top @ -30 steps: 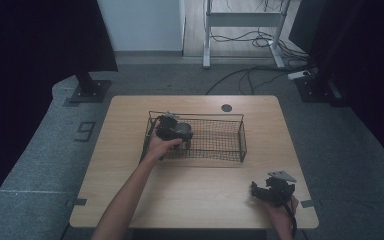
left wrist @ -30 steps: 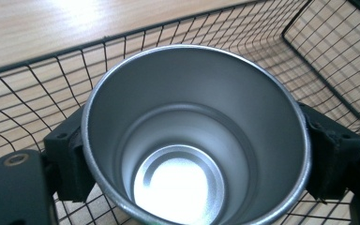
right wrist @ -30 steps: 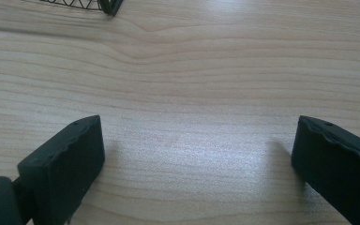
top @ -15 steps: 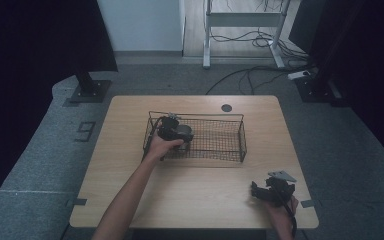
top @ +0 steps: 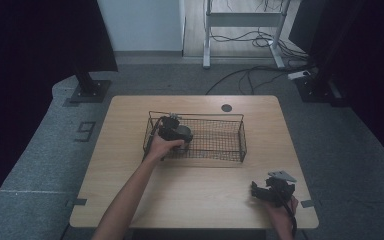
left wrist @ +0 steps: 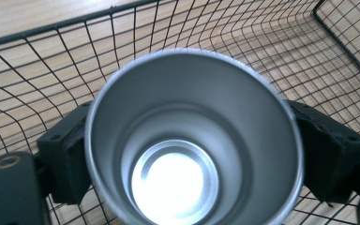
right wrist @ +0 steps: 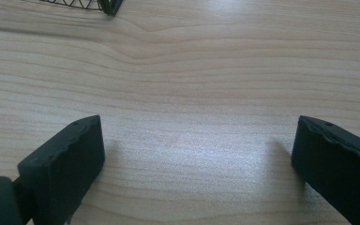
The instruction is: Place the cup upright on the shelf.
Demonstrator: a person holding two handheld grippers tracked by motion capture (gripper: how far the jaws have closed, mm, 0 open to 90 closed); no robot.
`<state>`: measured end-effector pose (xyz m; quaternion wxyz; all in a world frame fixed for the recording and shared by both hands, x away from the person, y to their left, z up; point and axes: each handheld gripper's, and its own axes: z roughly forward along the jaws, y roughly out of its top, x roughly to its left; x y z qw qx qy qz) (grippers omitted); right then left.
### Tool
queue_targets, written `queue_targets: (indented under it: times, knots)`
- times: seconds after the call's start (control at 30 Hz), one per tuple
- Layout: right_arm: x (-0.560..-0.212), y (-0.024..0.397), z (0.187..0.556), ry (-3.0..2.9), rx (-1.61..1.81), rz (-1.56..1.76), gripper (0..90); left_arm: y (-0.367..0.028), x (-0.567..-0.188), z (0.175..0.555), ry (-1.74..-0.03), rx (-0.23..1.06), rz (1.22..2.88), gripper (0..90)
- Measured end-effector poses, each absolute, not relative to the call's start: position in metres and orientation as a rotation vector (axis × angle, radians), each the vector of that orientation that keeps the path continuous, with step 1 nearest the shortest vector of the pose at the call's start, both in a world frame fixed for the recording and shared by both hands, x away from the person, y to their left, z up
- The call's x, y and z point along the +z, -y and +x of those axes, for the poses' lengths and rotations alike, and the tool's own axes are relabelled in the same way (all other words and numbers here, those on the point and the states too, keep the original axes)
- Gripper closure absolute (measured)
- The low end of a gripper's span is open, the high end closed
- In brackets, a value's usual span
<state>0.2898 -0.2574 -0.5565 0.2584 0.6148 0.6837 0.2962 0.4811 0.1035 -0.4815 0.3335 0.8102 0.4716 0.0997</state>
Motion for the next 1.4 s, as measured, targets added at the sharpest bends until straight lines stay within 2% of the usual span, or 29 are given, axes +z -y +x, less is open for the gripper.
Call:
queue_targets:
  times: [0.37,0.7,0.93,1.4]
  knots:
    - [-0.556,0.257,0.29,-1.854,0.803,1.667,2.9,-0.11,-0.466,0.475,-1.211,0.282,2.047,9.2]
    - [-0.556,0.257,0.29,-1.854,0.803,1.667,2.9,-0.119,-0.439,0.452,-1.101,0.357,2.019,11.6]
    - [-0.556,0.257,0.29,-1.853,0.803,1.667,2.9,-0.122,-0.429,0.431,-1.005,0.363,2.025,13.0]
    - [-0.556,0.257,0.29,-1.853,0.803,1.669,2.9,-0.15,-0.434,0.387,-0.953,0.341,1.997,13.0]
